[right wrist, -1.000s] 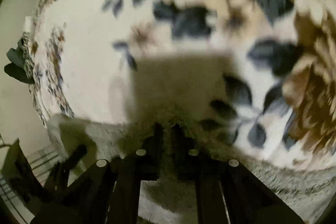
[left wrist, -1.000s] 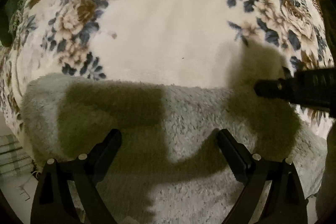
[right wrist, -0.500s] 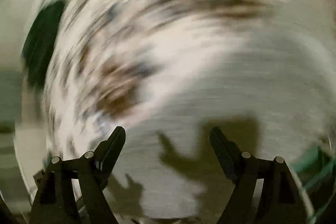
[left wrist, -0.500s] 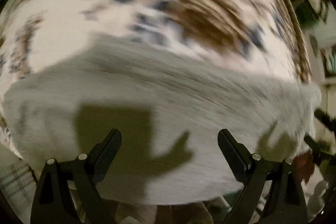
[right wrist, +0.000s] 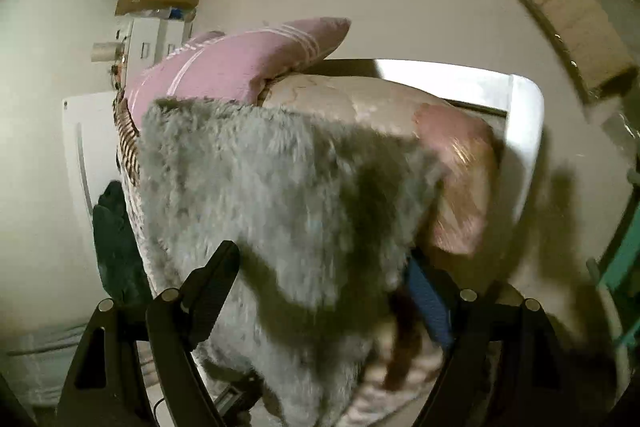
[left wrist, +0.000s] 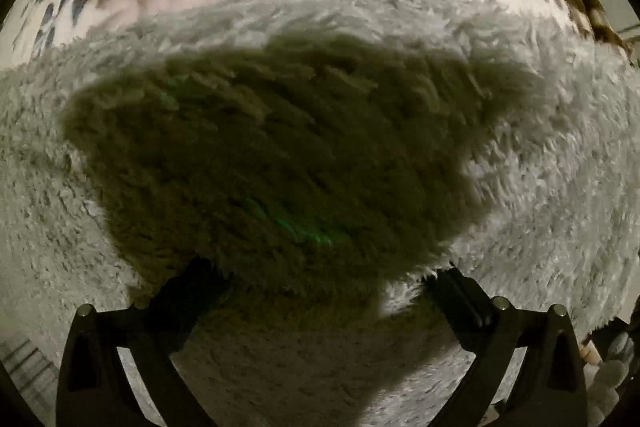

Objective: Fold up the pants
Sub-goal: 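Press the folded pants with the left gripper while the right gripper releases the leg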

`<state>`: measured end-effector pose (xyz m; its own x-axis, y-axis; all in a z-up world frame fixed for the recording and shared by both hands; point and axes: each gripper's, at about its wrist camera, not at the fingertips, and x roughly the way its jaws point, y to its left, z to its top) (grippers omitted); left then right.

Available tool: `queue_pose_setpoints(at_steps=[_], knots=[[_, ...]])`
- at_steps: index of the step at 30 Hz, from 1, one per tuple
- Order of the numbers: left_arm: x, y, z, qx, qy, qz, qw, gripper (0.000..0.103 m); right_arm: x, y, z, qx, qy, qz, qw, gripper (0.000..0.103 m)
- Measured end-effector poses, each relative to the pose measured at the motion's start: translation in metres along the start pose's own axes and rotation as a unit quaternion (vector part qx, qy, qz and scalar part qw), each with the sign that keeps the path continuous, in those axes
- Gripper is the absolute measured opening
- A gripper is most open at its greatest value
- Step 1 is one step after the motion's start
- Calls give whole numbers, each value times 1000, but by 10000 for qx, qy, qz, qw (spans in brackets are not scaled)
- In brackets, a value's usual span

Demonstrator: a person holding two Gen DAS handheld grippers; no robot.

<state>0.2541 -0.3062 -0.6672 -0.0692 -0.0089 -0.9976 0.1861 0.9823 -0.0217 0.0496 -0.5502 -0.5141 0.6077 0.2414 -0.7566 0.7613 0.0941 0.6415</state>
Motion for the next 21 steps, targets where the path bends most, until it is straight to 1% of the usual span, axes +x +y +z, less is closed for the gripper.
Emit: queue_pose_setpoints(at_steps=[1,2,3,4,5,6,7,8,9,10,11,12,13,15,16,17,18,19,21], knots=[[0,0,0,-1,-1,27,10000,103,-1,5,2,-143,-13,171,9997,77],[0,-3,2,-30,-5,35,10000,103,1,11,4,-257,96,407,9988,66],[0,-3,3,-45,-2,44,10000,103,5,20,1,-285,182,554,9979,52],[1,-3,3,-55,-8,60,10000,103,4,25,1,-329,193,752,9964,52],[-1,-3,-1,-68,-18,72,9999,103,3,32,1,-425,162,1061,9933,52],[-2,-4,-2,-86,-29,86,9999,103,0,32,6,-508,131,1144,9920,52],[-1,-4,-2,-104,-43,103,9999,103,3,38,8,-711,96,946,9929,52],[-3,-10,-11,-129,-52,110,9998,103,11,39,12,-840,151,710,9938,52],[-4,-16,-16,-183,-47,113,9998,103,22,34,16,-750,318,668,9944,55],[-4,-17,-16,-220,-45,117,9997,103,35,25,19,-496,549,714,9947,61],[-3,-21,-17,-237,-50,139,9996,103,45,18,20,-261,657,817,9941,63],[-1,-26,-18,-234,-58,165,9996,103,50,13,21,-152,657,1022,9925,64],[-1,-28,-18,-238,-66,179,9995,103,53,10,23,-112,650,1201,9906,68],[-1,-31,-19,-256,-65,182,9995,103,56,6,24,-12,552,1521,9868,68],[-1,-34,-20,-241,-63,187,9995,103,56,4,23,23,444,1571,9866,61],[-2,-35,-21,-225,-44,191,9996,103,56,3,21,29,281,1450,9890,50],[-2,-32,-21,-226,-10,195,9996,103,56,3,21,10,235,1331,9908,20],[-4,-32,-19,-206,12,200,9996,103,56,4,19,-11,119,1177,9930,19],[-12,-33,-17,-105,7,214,9997,103,47,12,16,-171,-80,1082,9939,17]])
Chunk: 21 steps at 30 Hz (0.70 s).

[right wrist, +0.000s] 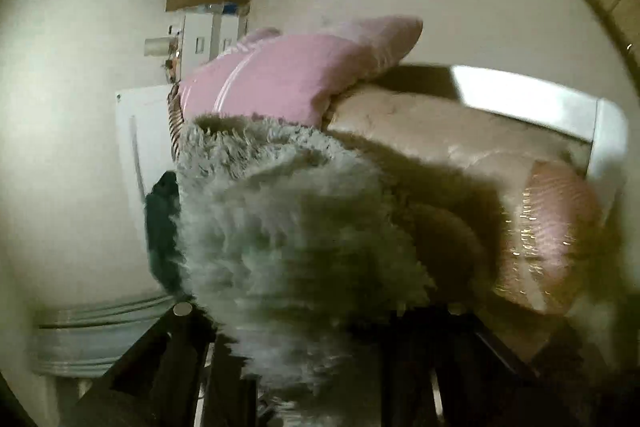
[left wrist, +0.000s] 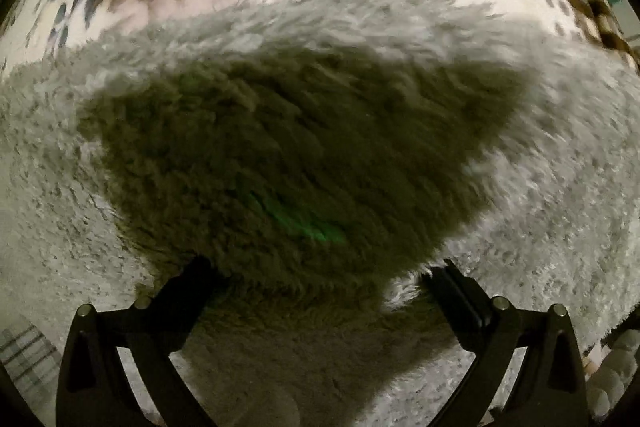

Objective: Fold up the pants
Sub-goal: 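Press the folded pants with the left gripper while the right gripper releases the leg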

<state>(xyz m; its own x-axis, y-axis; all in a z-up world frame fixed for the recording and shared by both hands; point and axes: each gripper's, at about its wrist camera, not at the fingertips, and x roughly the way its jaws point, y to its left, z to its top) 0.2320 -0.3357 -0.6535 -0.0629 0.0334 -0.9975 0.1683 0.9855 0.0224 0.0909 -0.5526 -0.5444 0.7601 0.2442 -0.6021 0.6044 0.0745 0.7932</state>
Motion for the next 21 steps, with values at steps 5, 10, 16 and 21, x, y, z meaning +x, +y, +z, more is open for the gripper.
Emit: queue_pose_setpoints(at_steps=[5,10,16,21], knots=[[-25,6,-4,95,172,-389,9990,103,-19,61,-20,-754,-117,-164,9969,17],[-68,12,-10,213,-217,-563,9980,103,-35,127,-52,-1447,0,-273,9891,16],[-118,73,-27,-224,-602,-1029,9926,103,-32,208,-132,-2533,313,-378,9661,16],[-131,179,-60,-903,-720,-988,9884,103,17,257,-240,-3391,956,-586,9341,16]])
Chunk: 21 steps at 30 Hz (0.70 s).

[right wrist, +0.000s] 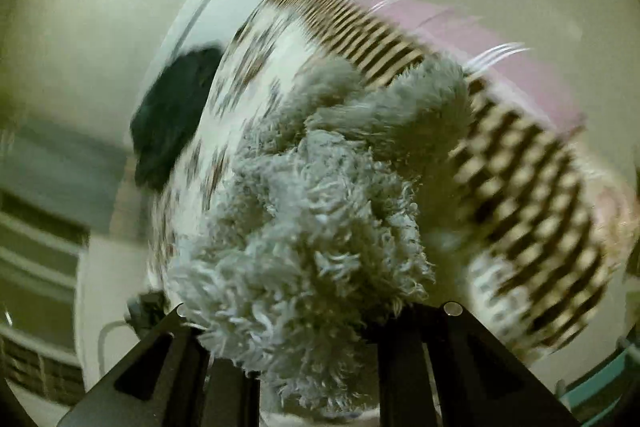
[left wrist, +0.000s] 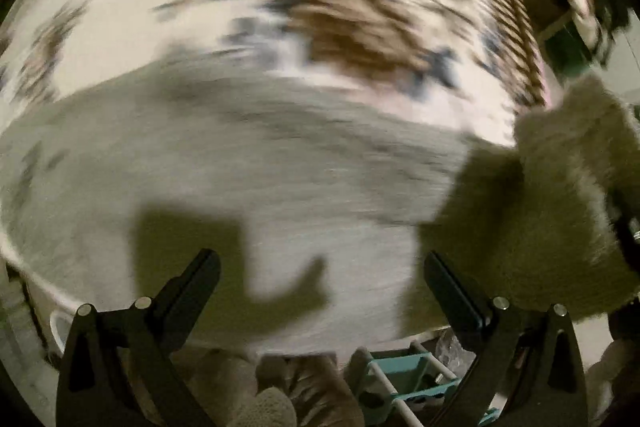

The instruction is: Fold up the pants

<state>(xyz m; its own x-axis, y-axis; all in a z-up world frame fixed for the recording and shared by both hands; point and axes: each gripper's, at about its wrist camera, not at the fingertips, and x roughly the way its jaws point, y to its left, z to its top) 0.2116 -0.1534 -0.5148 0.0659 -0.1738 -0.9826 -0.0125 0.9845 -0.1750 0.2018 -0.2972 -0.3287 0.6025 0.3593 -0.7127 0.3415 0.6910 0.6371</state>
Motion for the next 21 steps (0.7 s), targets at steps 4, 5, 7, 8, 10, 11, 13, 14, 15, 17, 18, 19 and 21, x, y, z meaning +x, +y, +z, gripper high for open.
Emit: queue_pose_setpoints(at_steps=[4,5,7,8,10,11,13,14,15,17,18,19,21], knots=[[-15,83,-14,-547,-59,239,9982,103,71,70,-58,-654,715,-117,9952,16],[-18,105,-18,-685,-73,296,9972,103,91,89,-76,-919,883,-218,9916,16],[-22,140,-24,-920,-79,369,9950,103,129,112,-108,-1318,1222,-410,9829,16],[-23,157,-26,-1034,-84,404,9938,103,155,126,-128,-1551,1500,-556,9749,17],[-30,185,-27,-1220,-139,416,9916,103,190,139,-157,-1849,1956,-758,9601,28],[-33,196,-27,-1302,-180,396,9905,103,207,149,-175,-2054,2264,-845,9484,33],[-40,209,-25,-1416,-270,322,9890,103,217,162,-195,-2201,2534,-724,9392,74],[-44,213,-23,-1452,-327,240,9886,103,217,163,-200,-2218,2566,-660,9384,82],[-46,216,-19,-1454,-383,145,9885,103,209,169,-204,-2219,2600,-525,9383,85],[-49,211,-12,-1414,-480,-17,9888,103,187,174,-205,-2160,2520,-392,9425,85],[-48,205,-8,-1352,-517,-124,9894,103,172,173,-200,-2075,2428,-367,9469,85],[-45,196,-4,-1261,-525,-209,9904,103,159,168,-196,-1980,2325,-442,9512,85],[-35,180,1,-1077,-508,-341,9923,103,141,156,-178,-1793,2107,-782,9578,85]])
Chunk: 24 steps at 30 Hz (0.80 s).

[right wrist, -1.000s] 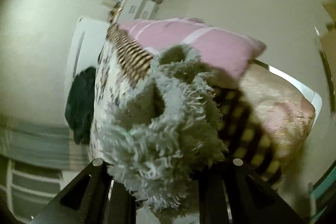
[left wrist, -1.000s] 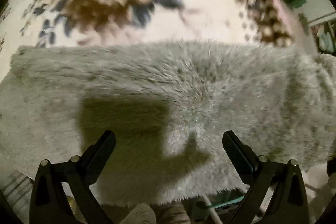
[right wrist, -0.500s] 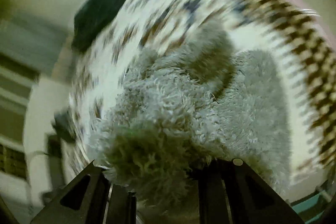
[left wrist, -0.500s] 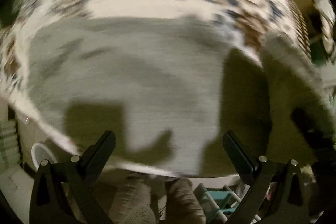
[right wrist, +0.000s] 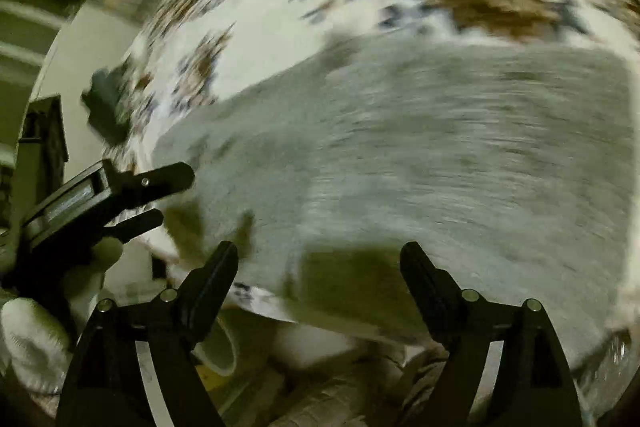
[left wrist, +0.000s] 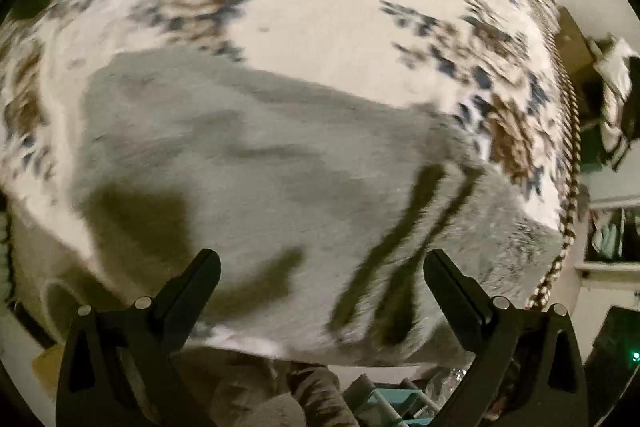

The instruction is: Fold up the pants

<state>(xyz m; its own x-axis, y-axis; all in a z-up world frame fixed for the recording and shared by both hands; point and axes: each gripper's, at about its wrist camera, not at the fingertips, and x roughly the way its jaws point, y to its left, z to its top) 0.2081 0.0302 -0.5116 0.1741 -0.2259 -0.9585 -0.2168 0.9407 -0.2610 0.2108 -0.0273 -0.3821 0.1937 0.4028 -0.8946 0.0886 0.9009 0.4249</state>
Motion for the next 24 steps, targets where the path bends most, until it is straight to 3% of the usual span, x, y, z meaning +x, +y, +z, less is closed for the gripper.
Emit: queue_pose_setpoints(at_steps=[4,5,7,8,9,14,19,22,24], knots=[[27,-36,-2,405,74,-217,9989,102,-24,-68,-5,814,-25,-583,9950,85],[36,-48,-3,589,143,-214,9979,96,-27,-86,-8,1054,-25,-647,9923,85],[54,-67,-8,958,323,-171,9947,59,-29,-114,-10,1382,-22,-734,9877,85],[64,-73,-11,1082,465,-244,9927,20,-29,-127,-12,1529,4,-841,9847,85],[72,-77,-14,1120,596,-336,9914,6,-29,-136,-11,1618,31,-937,9824,85],[52,-63,-24,1149,202,-322,9926,5,-35,-146,-17,1585,-82,-1202,9800,85],[49,-31,-31,862,278,-167,9957,6,-29,-136,-5,1456,-81,-1378,9797,85],[47,-33,-30,638,416,-394,9963,12,-22,-133,3,1426,-25,-1415,9796,85],[32,-40,-25,597,272,-551,9963,31,-19,-135,7,1471,24,-1381,9794,86]])
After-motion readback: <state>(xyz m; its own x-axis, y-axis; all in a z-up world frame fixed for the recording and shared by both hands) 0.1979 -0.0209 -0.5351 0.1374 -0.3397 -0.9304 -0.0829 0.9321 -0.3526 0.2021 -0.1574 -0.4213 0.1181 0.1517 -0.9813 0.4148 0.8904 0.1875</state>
